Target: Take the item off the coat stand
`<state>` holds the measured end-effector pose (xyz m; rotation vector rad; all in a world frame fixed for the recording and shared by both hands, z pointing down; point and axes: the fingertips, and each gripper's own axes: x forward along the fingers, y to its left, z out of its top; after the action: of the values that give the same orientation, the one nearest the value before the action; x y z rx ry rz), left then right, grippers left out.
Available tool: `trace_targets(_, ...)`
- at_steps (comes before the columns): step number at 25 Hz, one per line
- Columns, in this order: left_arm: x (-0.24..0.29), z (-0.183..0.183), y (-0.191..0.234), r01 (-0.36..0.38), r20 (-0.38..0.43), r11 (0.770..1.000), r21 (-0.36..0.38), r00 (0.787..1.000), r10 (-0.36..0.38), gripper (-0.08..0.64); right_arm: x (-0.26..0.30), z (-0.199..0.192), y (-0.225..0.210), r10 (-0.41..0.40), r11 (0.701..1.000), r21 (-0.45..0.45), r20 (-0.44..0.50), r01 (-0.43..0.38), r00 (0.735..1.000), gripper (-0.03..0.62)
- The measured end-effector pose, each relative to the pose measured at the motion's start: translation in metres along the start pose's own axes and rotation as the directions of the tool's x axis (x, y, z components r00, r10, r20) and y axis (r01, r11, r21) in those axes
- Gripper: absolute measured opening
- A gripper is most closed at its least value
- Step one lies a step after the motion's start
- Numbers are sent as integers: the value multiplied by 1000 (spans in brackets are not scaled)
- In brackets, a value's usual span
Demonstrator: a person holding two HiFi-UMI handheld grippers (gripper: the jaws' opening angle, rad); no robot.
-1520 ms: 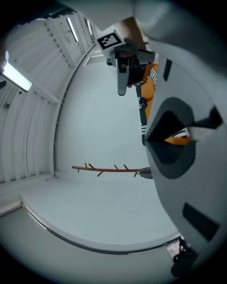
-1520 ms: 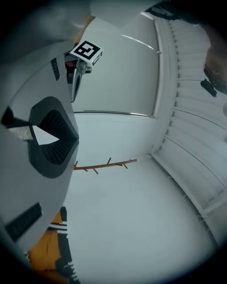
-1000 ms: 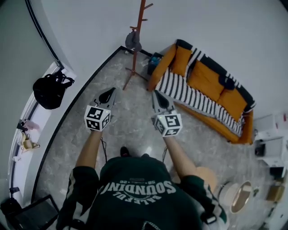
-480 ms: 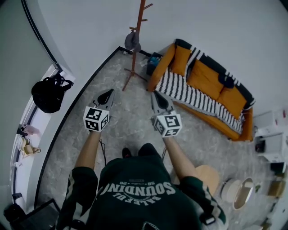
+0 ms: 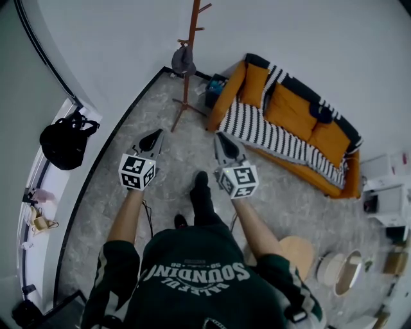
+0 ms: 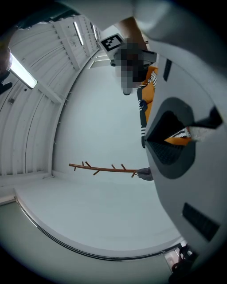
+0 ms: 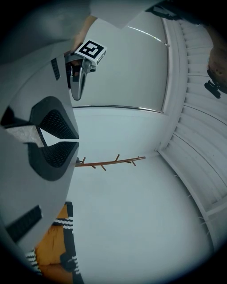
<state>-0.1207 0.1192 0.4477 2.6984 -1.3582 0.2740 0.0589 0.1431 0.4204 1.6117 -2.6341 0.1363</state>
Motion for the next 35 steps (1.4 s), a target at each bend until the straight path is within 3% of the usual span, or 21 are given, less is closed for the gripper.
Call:
trace_targets(11, 89, 9, 56, -8, -31, 1000, -1, 999, 8, 1, 93, -6, -57, 9, 999, 34, -15, -8, 1000, 2)
trace_targets(26, 243, 42, 142, -90, -66, 995, -48, 994, 86, 1, 261, 24, -157, 128, 992, 13, -44, -128, 991, 2)
trace_targets(35, 293, 38, 163, -139, -80, 988, -73, 988, 133, 2, 313, 21, -182, 213, 975, -41, -78, -217, 974, 2)
